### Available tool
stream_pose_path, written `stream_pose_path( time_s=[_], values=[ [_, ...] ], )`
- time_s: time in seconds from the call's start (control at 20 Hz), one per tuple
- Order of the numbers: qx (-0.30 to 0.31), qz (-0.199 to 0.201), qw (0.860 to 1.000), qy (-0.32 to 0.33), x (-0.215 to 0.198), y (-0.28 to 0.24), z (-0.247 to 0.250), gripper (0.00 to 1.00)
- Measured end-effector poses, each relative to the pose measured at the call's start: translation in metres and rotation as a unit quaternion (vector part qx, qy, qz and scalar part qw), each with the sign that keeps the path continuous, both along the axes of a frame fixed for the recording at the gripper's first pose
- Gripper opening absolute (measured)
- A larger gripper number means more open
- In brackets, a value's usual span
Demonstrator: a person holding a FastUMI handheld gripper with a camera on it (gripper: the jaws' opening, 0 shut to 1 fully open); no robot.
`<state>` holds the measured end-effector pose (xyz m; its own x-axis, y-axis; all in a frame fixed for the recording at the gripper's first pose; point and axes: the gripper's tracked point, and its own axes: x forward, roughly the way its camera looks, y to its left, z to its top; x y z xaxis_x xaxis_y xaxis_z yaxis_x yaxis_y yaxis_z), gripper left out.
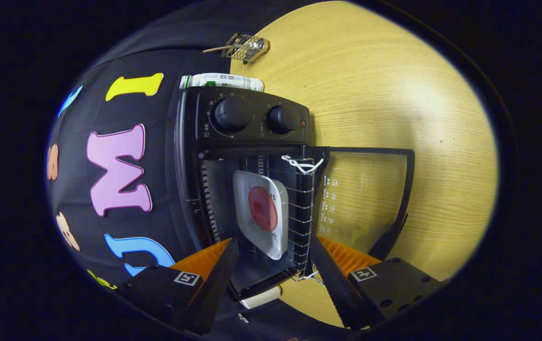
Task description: Open the toaster oven, put the food inside, and close the toaster oven door.
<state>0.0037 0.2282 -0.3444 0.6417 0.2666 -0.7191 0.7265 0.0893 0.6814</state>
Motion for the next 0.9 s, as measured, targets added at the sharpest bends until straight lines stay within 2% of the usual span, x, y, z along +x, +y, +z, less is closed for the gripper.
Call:
stream_pose_path(
  time_s=[0.1,0.2,0.35,0.55,0.8,0.9],
  values=[
    [-0.015,0.045,0.998,-0.041,-0.006,-0.001,0.022,0.99],
    [-0.036,0.122,0.987,-0.095,-0.022,0.006,0.047,0.98],
    [-0.107,0.237,0.953,-0.154,-0.050,0.011,0.073,0.98],
    [-0.214,0.368,0.886,-0.183,-0.095,0.016,0.072,0.99],
    [-0.324,0.488,0.787,-0.191,-0.140,0.020,0.040,0.99],
    [-0.355,0.530,0.750,-0.176,-0.158,0.022,0.013,0.99]
  ],
)
